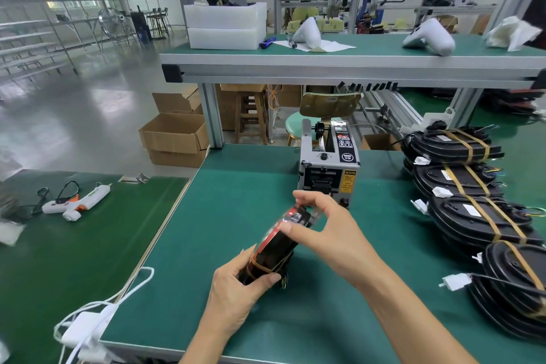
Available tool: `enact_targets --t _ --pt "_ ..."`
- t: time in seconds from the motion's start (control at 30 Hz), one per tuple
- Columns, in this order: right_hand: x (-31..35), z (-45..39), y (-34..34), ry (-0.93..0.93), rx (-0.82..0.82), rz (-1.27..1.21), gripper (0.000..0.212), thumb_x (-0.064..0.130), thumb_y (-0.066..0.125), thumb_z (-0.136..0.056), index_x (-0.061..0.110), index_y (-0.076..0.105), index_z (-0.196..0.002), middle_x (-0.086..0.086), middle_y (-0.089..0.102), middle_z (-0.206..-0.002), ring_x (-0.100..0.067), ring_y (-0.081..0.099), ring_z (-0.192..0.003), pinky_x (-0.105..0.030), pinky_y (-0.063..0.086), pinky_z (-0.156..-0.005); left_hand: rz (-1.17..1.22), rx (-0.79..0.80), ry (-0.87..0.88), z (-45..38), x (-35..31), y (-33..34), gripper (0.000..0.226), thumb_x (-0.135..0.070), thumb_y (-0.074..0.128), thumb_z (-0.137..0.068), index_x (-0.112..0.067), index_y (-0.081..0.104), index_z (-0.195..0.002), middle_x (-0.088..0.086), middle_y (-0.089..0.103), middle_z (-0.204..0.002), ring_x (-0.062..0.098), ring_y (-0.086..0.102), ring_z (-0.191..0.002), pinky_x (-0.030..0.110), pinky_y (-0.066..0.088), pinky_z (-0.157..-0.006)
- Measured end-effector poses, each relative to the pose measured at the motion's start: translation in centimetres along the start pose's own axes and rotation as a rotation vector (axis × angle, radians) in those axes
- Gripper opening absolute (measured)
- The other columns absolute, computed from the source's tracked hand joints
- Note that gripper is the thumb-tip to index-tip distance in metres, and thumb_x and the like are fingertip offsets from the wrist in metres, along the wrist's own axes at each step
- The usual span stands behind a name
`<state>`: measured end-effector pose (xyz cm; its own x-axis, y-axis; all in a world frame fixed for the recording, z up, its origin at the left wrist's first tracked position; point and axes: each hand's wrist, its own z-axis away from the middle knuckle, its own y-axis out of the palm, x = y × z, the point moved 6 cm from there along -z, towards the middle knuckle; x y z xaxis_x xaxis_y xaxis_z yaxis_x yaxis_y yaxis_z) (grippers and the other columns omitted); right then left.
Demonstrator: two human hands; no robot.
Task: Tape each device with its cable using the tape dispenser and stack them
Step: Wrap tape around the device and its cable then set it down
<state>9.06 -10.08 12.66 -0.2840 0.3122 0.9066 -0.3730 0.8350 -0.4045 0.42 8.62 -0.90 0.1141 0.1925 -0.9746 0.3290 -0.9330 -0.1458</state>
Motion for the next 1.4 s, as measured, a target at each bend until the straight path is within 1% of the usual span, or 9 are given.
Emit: enact_targets --t 0.23,0.37,0.53,0.67,0.8,1.0,1.1,1.3,1.4 --pt "-1.9 -0.9 -1.0 0.064 0.05 -0.007 0.07 0.081 0.066 -0.072 0.055 0.055 -0.136 0.032 0.055 -0.138 0.019 0.044 -0.129 -0.025 0.036 -0.111 0.01 0.0 -0.003 -0.1 -0.4 0.2 0.062 -0.058 0.094 -0.075 -0.038 0.076 -0.131 -0.003 0.081 -0.121 0.017 0.076 -0.115 0.02 0.053 -0.099" --pt "-2.3 -0.7 0.4 0.096 0.123 -0.059 0.079 0.07 0.081 -0.068 0.065 0.043 -0.137 0.017 0.063 -0.135 -0.001 0.061 -0.124 -0.04 0.044 -0.115 -0.019 0.004 0.007 -0.1 -0.2 0.1 0.058 -0.061 0.093 -0.075 -0.041 0.077 -0.127 -0.003 0.082 -0.117 0.017 0.077 -0.11 0.023 0.057 -0.097" --pt "-1.2 -0.1 1.3 -0.013 0.087 0.015 0.106 0.069 0.084 -0.063 0.068 0.019 -0.147 0.024 0.062 -0.127 0.013 0.051 -0.125 -0.023 0.039 -0.106 -0.077 0.001 0.027 0.0 -0.5 0.1 0.06 -0.067 0.088 -0.076 -0.043 0.074 -0.129 -0.008 0.081 -0.116 0.014 0.076 -0.111 0.033 0.058 -0.098" --pt "0.2 1.1 1.4 -0.119 0.039 0.143 0.119 0.069 0.084 -0.059 0.066 0.008 -0.151 0.034 0.051 -0.133 0.01 0.049 -0.126 -0.013 0.037 -0.099 -0.105 -0.001 0.057 -0.1 -0.4 0.2 0.081 -0.052 0.093 -0.077 -0.043 0.058 -0.149 -0.013 0.07 -0.141 0.011 0.064 -0.134 0.036 0.05 -0.109" --pt "1.7 2.3 2.4 -0.335 -0.046 0.417 0.123 0.063 0.079 -0.067 0.045 0.002 -0.162 0.018 0.046 -0.145 -0.005 0.046 -0.134 -0.027 0.041 -0.109 -0.043 -0.007 0.069 0.0 -0.2 0.0 0.099 -0.053 0.098 -0.075 -0.044 0.046 -0.159 -0.016 0.059 -0.156 0.009 0.053 -0.148 0.03 0.044 -0.12" --pt "0.3 3.3 5.1 -0.453 -0.073 0.623 0.126 0.047 0.08 -0.077 0.03 -0.008 -0.165 -0.006 0.035 -0.162 -0.03 0.031 -0.153 -0.051 0.038 -0.117 -0.072 0.076 0.066 -0.2 0.2 0.5 0.081 -0.039 0.088 -0.091 -0.038 0.047 -0.161 -0.013 0.061 -0.155 0.013 0.058 -0.143 0.024 0.046 -0.115" --pt "-0.2 4.0 5.9 -0.465 -0.097 0.531 0.119 0.05 0.074 -0.08 0.029 -0.005 -0.166 0.007 0.027 -0.166 -0.023 0.025 -0.157 -0.051 0.027 -0.125 -0.064 0.081 0.055 -0.3 0.6 0.5 0.078 -0.027 0.087 -0.09 -0.036 0.051 -0.159 -0.01 0.065 -0.151 0.015 0.062 -0.14 0.021 0.049 -0.11" --pt "-1.6 4.0 5.0 -0.342 -0.06 0.367 0.113 0.05 0.075 -0.084 0.028 0.0 -0.165 0.023 0.025 -0.164 -0.001 0.018 -0.156 -0.039 0.011 -0.13 -0.066 0.092 0.055 -0.1 -0.3 0.6 0.074 -0.049 0.086 -0.09 -0.032 0.056 -0.155 -0.007 0.07 -0.144 0.016 0.067 -0.133 0.025 0.052 -0.108" --pt "-1.7 4.5 4.6 -0.316 -0.042 0.313 0.104 0.055 0.075 -0.081 0.027 0.018 -0.164 0.037 0.026 -0.157 0.004 0.023 -0.151 -0.034 0.015 -0.128 -0.093 0.11 0.068 0.1 -1.0 0.8 0.071 -0.056 0.084 -0.088 -0.037 0.059 -0.151 -0.009 0.072 -0.14 0.014 0.069 -0.129 0.026 0.053 -0.107"
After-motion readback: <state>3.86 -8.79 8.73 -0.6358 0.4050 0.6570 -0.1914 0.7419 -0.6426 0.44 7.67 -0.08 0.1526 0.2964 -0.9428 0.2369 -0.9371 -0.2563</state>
